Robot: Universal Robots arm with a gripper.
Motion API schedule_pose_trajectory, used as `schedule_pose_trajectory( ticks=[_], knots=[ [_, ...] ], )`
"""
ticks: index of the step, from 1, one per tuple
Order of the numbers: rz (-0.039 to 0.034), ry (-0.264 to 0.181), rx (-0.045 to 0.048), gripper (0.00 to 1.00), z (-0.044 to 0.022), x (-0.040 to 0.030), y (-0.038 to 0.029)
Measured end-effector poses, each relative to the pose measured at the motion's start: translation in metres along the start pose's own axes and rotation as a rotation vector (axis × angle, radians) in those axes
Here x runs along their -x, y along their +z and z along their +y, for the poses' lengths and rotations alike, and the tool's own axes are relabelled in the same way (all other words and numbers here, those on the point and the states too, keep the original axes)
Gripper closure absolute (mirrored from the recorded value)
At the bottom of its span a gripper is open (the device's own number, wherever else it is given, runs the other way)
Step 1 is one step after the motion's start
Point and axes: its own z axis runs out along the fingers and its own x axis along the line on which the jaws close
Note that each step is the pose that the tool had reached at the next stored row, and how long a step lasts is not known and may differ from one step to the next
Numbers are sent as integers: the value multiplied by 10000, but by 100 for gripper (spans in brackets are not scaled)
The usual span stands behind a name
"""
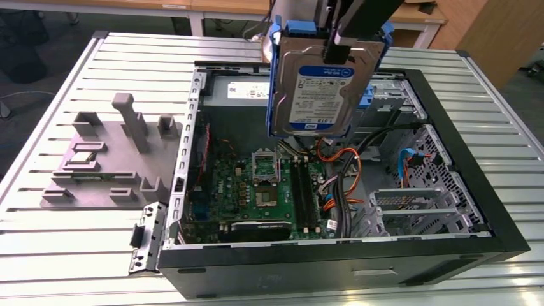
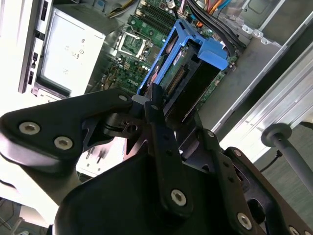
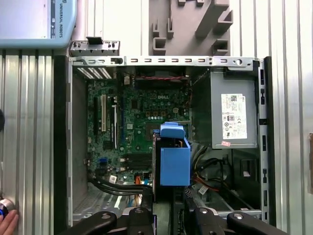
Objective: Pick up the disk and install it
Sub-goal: 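Pick up the disk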
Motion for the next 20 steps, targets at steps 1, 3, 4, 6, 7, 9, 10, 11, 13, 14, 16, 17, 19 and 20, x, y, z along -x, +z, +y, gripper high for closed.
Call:
schedule_pose_trajectory(
  ticks=[1, 3, 4, 6, 7, 9, 10, 11, 13, 14, 16, 17, 19, 20],
  knots=[
    [0, 0, 0, 65, 0, -1, 0],
    [-1, -2, 0, 65, -1, -5, 0],
    [-1, -1, 0, 65, -1, -5, 0],
    [0, -2, 0, 65, -1, -10, 0],
    [-1, -2, 0, 65, -1, -14, 0],
    [0, -2, 0, 65, -2, -26, -1],
    [0, -2, 0, 65, -2, -34, -1],
    [-1, -1, 0, 65, -1, -41, -1],
    [-1, 0, 0, 65, -1, -47, -1],
    [0, -1, 0, 65, -2, -53, -2],
    [0, -1, 0, 65, -2, -57, -2],
    [-1, -1, 0, 65, -2, -57, -2],
    [0, -1, 0, 65, -2, -58, -2],
    [0, -2, 0, 65, -2, -58, -2]
  ],
)
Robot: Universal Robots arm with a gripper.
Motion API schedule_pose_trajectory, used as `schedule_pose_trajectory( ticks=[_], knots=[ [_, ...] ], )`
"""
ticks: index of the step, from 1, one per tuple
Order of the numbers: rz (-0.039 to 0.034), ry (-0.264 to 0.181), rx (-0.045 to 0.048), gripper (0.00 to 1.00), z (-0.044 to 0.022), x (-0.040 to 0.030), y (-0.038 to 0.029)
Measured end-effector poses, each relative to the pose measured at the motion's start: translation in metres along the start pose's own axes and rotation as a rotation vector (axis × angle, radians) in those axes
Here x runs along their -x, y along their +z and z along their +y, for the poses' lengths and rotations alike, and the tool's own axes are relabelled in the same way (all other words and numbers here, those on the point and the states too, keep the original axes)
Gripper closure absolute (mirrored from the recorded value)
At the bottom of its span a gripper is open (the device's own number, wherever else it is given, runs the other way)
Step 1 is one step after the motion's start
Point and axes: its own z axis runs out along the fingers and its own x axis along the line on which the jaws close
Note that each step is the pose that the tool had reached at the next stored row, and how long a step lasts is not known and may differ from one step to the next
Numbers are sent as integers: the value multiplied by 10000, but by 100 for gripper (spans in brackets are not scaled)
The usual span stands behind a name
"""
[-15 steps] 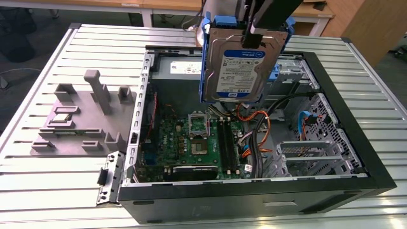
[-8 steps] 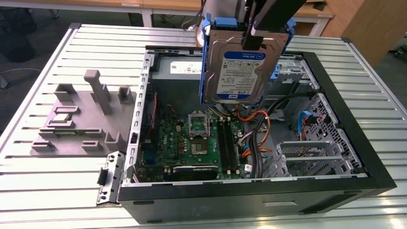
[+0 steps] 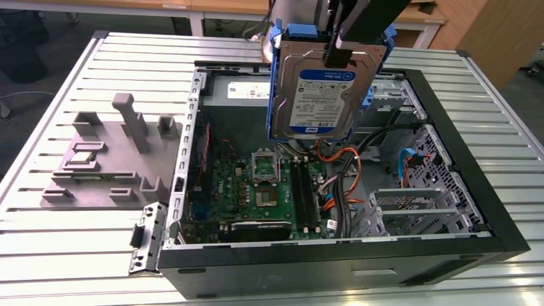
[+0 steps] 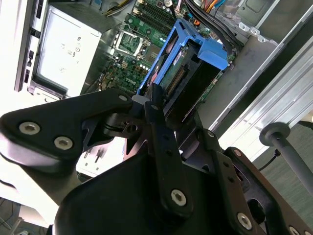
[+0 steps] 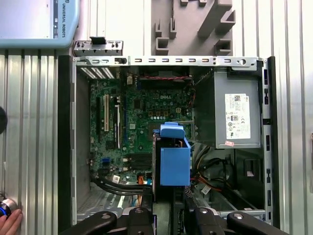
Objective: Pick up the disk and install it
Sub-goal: 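Pick up the disk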
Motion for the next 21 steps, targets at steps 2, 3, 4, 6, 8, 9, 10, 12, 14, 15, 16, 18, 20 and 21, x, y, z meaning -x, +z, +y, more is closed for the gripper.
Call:
schedule_pose_trajectory(
  ticks=[2, 3, 4, 6, 8, 9, 10, 12, 14, 15, 16, 18, 20, 21],
  knots=[
    [-1, 0, 0, 65, 0, 0, 0],
    [-1, 0, 0, 65, 0, -1, 0],
    [-1, 0, 0, 65, 0, -2, 0],
    [-1, 0, 0, 65, 0, -8, 0],
    [0, 0, 0, 65, -2, -54, -2],
    [-2, 0, 0, 65, -2, -61, -2],
    [-1, 0, 0, 65, -2, -67, -3],
    [0, 1, 0, 65, -2, -71, -3],
    [0, 0, 0, 65, -3, -72, -4],
    [-1, 0, 0, 65, -3, -73, -3],
    [0, 0, 0, 65, -4, -73, -3],
    [0, -1, 0, 65, -13, -73, -4],
    [-1, 0, 0, 65, -28, -73, -4],
    [-1, 0, 0, 65, -40, -73, -4]
  ],
)
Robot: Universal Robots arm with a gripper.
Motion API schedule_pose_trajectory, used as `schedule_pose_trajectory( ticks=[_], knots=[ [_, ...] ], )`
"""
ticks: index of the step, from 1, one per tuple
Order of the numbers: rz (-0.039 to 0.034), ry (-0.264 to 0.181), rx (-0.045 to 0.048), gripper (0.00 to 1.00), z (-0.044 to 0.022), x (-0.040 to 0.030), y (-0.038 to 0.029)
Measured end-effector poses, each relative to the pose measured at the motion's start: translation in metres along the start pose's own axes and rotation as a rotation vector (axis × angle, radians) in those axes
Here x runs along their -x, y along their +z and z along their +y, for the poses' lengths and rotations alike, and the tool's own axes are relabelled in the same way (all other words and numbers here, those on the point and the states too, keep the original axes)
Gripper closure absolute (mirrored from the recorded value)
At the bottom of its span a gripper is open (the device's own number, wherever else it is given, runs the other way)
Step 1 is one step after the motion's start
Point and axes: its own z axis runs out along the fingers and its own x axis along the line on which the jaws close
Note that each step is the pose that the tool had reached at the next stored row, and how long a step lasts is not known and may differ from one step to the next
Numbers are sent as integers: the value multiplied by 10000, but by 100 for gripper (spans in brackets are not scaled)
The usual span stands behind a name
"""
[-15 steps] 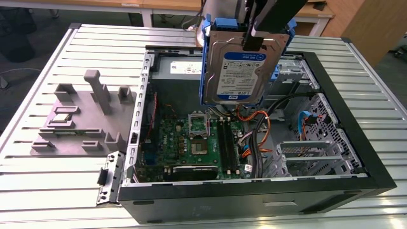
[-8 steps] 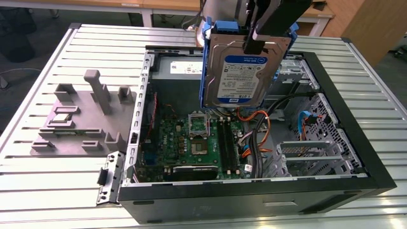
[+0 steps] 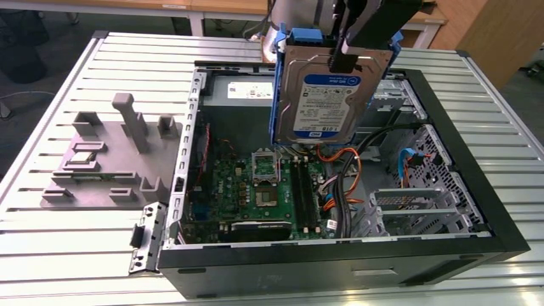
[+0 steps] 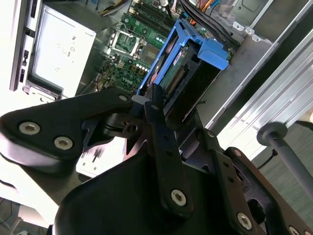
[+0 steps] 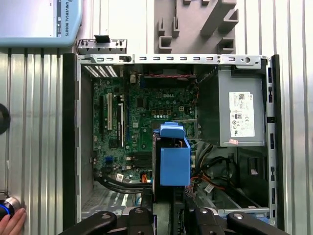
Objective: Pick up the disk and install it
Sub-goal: 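Pick up the disk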
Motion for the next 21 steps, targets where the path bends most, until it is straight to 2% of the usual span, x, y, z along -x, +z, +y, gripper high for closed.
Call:
schedule_pose_trajectory(
  ticks=[6, 21],
  knots=[
    [1, 0, 0, 65, -75, 2, -3],
    [1, -1, 1, 65, -94, 2, -4]
  ],
)
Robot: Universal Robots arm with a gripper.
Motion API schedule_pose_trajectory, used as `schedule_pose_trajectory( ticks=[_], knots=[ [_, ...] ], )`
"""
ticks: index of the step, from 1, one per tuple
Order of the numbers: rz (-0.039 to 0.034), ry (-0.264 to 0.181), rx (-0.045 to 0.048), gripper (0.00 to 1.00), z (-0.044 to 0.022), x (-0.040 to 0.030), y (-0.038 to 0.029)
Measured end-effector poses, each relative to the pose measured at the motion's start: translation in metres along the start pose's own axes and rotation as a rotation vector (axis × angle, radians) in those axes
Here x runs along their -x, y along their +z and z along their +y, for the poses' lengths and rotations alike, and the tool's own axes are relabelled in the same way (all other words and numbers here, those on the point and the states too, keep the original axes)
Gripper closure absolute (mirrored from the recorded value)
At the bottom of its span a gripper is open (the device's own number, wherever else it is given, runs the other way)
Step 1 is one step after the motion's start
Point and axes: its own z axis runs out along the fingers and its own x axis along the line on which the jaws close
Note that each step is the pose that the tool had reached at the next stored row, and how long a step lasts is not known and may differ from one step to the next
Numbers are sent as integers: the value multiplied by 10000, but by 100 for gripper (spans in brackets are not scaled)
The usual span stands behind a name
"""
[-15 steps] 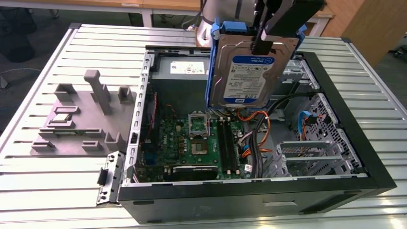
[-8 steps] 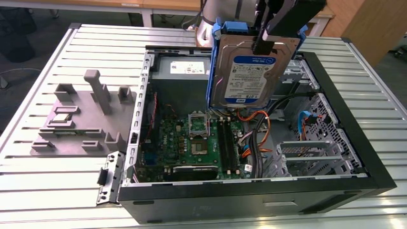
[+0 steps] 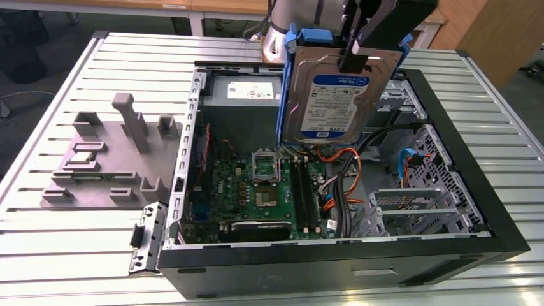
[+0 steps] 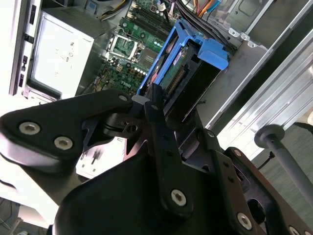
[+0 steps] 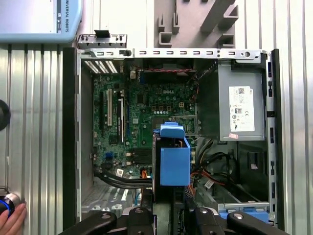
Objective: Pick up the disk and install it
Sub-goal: 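Pick up the disk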
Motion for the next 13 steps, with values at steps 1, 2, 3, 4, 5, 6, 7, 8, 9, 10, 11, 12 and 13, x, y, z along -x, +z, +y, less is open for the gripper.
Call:
schedule_pose_trajectory(
  ticks=[1, 2, 3, 4, 5, 6, 7, 8, 9, 10, 11, 12, 13],
  knots=[
    [0, 2, 0, 65, -15, 0, 0],
    [0, 1, 0, 65, -34, 1, -1],
    [0, 1, 1, 65, -55, 1, -1],
    [0, 1, 1, 65, -79, 2, -2],
    [-1, 1, 1, 65, -108, 2, -3],
    [0, 1, 2, 65, -137, 3, -4],
    [0, 2, 2, 65, -162, 3, -4],
    [1, 2, 2, 65, -187, -1, -5],
    [0, 3, 2, 65, -206, -7, -6],
    [0, 5, 2, 65, -222, -16, -6],
    [0, 7, 2, 65, -236, -25, -6],
    [0, 8, 1, 65, -249, -36, -6],
    [0, 10, 1, 65, -261, -49, -6]
  ],
)
